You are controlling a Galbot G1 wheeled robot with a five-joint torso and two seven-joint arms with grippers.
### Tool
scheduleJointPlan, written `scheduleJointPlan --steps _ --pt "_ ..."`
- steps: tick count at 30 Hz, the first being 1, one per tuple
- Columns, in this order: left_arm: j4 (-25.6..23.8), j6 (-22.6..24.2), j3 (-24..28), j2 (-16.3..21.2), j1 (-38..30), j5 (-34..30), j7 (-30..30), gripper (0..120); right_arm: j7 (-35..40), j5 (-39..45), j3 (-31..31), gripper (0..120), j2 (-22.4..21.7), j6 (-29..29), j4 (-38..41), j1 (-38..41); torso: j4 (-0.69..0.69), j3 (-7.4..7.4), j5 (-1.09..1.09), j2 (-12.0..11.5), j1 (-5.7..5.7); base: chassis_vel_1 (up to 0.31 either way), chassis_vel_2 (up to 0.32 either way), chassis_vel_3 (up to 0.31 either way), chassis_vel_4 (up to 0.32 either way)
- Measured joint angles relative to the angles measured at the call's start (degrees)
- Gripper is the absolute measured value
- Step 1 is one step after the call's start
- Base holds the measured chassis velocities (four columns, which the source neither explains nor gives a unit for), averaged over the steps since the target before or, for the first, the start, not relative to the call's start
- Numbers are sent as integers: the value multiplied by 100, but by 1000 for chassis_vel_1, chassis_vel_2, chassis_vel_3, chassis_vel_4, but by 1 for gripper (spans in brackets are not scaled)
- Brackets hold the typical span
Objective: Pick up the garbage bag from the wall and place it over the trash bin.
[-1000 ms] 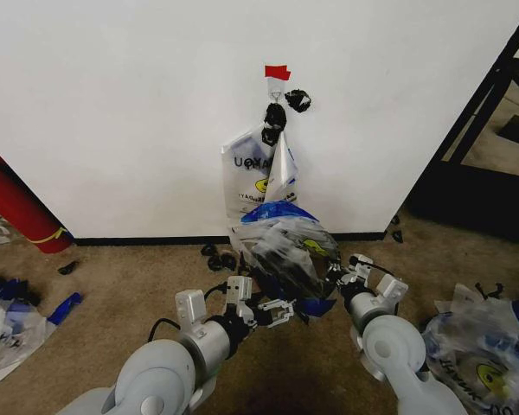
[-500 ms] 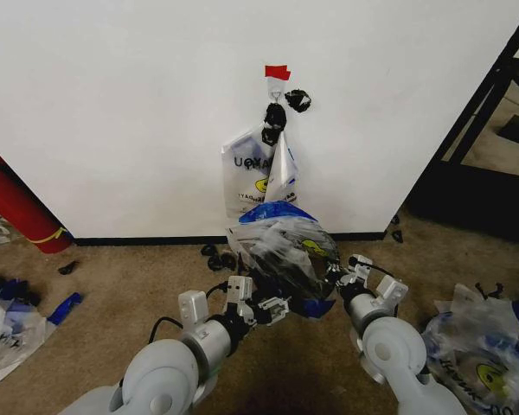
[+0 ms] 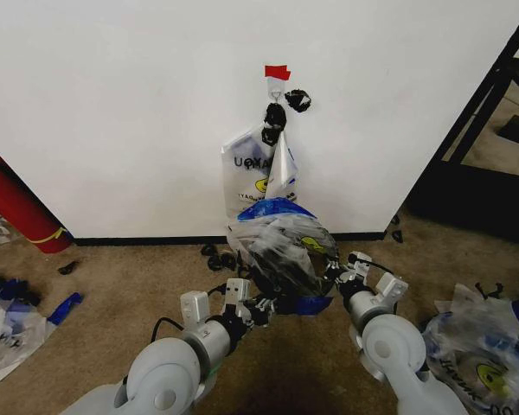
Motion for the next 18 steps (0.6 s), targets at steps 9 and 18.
scheduleJointPlan --steps 9,18 --pt "-100 -50 -50 56 126 -1 2 0 39 93 4 0 8 -7 -15 40 -1 0 0 0 0 0 0 0 0" --pt "-87 -135 -268 69 661 165 5 0 124 332 56 0 33 -26 8 56 0 0 0 0 0 0 0 0 0"
